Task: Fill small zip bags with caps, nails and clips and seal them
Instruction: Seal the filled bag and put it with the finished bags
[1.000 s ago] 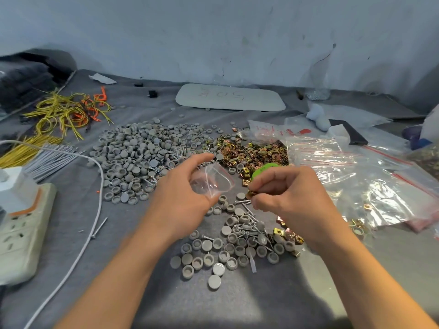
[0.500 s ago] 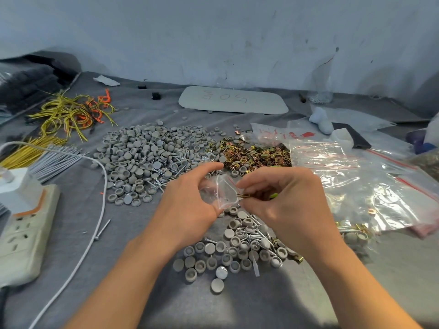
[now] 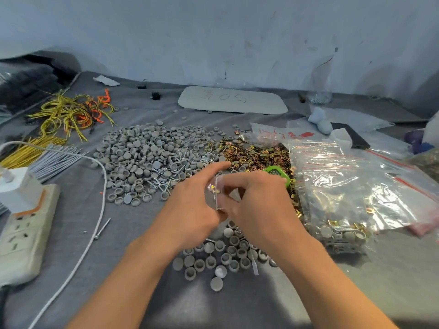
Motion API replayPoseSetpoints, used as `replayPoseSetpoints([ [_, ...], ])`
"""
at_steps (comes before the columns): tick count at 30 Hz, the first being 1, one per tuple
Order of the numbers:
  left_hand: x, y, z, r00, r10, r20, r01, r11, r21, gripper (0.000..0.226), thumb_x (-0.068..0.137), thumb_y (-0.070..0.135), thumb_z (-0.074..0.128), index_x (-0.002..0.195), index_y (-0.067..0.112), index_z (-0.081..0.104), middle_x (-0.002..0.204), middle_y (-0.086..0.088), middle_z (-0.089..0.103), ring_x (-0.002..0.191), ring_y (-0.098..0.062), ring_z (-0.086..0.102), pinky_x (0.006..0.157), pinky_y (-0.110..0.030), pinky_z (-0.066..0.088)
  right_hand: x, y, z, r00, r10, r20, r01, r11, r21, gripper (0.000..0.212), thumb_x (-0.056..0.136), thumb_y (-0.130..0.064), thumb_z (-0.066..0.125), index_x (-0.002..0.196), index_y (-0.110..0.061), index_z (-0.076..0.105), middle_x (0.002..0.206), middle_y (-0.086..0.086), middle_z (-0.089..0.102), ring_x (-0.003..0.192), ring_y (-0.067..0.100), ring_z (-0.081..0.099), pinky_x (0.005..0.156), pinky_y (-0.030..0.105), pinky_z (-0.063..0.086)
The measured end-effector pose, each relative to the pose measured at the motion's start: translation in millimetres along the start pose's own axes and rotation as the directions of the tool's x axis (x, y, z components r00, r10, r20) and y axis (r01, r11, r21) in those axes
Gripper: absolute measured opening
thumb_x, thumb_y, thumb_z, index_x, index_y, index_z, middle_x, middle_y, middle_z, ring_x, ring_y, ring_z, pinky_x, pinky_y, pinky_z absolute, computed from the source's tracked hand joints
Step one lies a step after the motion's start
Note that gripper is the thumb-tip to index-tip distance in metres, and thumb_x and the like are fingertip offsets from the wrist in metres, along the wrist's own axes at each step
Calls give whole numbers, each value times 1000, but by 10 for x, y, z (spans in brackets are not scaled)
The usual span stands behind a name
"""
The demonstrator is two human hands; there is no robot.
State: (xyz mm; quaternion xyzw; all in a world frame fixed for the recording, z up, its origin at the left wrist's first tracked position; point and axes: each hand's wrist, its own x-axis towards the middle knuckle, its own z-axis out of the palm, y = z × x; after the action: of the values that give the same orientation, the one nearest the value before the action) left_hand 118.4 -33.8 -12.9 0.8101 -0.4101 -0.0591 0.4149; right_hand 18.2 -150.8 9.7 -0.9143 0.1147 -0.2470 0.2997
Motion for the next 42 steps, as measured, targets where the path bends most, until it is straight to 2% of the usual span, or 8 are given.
replayPoseSetpoints([
  [4, 11, -5, -10, 999, -12, -43, 9, 998, -68, 86, 72, 25, 91, 137, 60, 47, 106, 25, 68, 98, 10, 62, 82, -11, 44, -21, 75, -166, 992, 103, -71, -88, 979, 186, 18, 85, -23, 84, 98, -35, 83, 83, -24, 76, 75, -9, 66, 67, 9, 50],
  [7, 27, -30, -63, 996, -38, -82, 24, 986, -165, 76, 76, 24, 89, 133, 57, 52, 100, 22, 73, 84, 1, 71, 66, -7, 48, -52, 258, -379, 970, 174, -171, -150, 978, 144, 24, 87, -11, 81, 88, -34, 83, 82, -30, 74, 81, -8, 70, 75, 15, 58],
  [14, 76, -72, -60, 972, -93, -214, 7, 928, -373, 66, 81, 13, 85, 132, 47, 60, 99, 19, 74, 86, -4, 74, 65, -11, 54, -208, 478, -607, 883, 375, 283, -301, 913, -274, 21, 72, -19, 88, 70, -39, 80, 68, -23, 71, 65, -7, 64, 53, 9, 44],
  [26, 76, 34, 9, 979, -67, -193, 29, 980, -196, 71, 81, 22, 84, 135, 54, 52, 99, 22, 73, 71, -23, 73, 64, -21, 58, -212, 471, -484, 830, 414, 373, -257, 878, -403, 17, 76, -23, 81, 70, -38, 74, 71, -15, 71, 69, 2, 65, 55, 15, 46],
  [29, 60, 51, 49, 982, -76, -174, 48, 986, -161, 71, 80, 25, 83, 135, 56, 51, 100, 23, 72, 71, -18, 73, 71, -28, 58, -227, 538, -520, 894, 375, 247, -324, 919, -225, 18, 87, -23, 78, 77, -38, 76, 86, -14, 77, 83, -2, 69, 70, 8, 52],
  [31, 50, 70, 97, 986, -68, -154, 49, 991, -126, 72, 79, 26, 84, 136, 56, 50, 98, 27, 71, 71, -13, 72, 72, -21, 51, -245, 544, -535, 910, 391, 136, -405, 908, 104, 16, 89, -15, 77, 84, -30, 80, 87, -10, 80, 85, 0, 72, 83, 26, 61],
  [34, 37, 108, 161, 992, -55, -112, 48, 997, -65, 76, 77, 28, 84, 136, 58, 47, 98, 33, 69, 75, -7, 70, 64, -10, 42, -227, 490, -491, 896, 433, 102, -425, 765, 484, 23, 92, -2, 68, 80, -18, 80, 76, 8, 78, 66, 17, 69, 68, 37, 61],
  [42, 22, 134, 207, 996, -12, -91, 13, 1000, 11, 74, 74, 29, 83, 134, 58, 48, 99, 24, 71, 95, 17, 57, 70, 0, 37, -162, 371, -424, 937, 318, 146, -320, 612, 724, 21, 87, 13, 70, 93, -4, 80, 82, 18, 78, 65, 19, 73, 63, 26, 60],
])
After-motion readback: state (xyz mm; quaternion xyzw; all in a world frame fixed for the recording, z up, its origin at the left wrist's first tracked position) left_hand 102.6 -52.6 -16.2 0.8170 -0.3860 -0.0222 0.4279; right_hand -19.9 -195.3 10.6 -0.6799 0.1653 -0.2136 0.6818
